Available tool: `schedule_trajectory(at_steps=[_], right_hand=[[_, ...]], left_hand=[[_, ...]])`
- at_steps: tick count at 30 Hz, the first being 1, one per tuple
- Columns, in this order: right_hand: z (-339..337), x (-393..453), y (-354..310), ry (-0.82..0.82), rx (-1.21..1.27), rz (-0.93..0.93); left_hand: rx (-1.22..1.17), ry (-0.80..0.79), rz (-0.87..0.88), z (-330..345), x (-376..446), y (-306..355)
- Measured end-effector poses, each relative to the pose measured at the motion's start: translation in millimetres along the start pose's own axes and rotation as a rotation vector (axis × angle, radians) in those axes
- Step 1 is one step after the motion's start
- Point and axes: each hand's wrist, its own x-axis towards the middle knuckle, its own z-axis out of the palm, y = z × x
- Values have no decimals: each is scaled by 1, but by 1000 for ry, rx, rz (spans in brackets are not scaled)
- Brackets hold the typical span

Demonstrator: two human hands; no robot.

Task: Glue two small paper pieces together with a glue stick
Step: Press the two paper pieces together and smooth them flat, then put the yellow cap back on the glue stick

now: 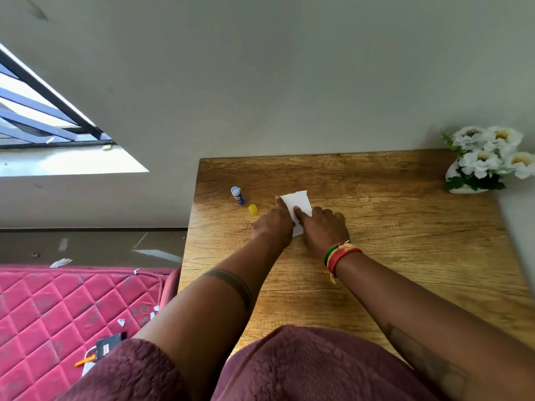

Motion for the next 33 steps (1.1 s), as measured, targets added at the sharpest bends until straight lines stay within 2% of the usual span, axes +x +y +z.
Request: schedule_trajectory(at_steps=[4,8,11,14,19,24,33], right_hand=[[-1,14,18,5,54,98],[-7,32,63,-6,62,204],[-15,42,94,-22,45,212],[-21,42,101,44,94,189],[-26,32,51,164,246,35],[-19,34,-17,108,463,-96],[-10,61,-95,130,518,-88]], left_hand=[[-40,112,88,-6,0,7],[-111,160,182,-6,-2,21],[-166,184,198,-3,-2,28],[-208,215,199,1,-4,25],[-288,324,142,10,-16,0],[-355,422,52,21,-36,-45],[-703,534,-295,11,-18,-124]])
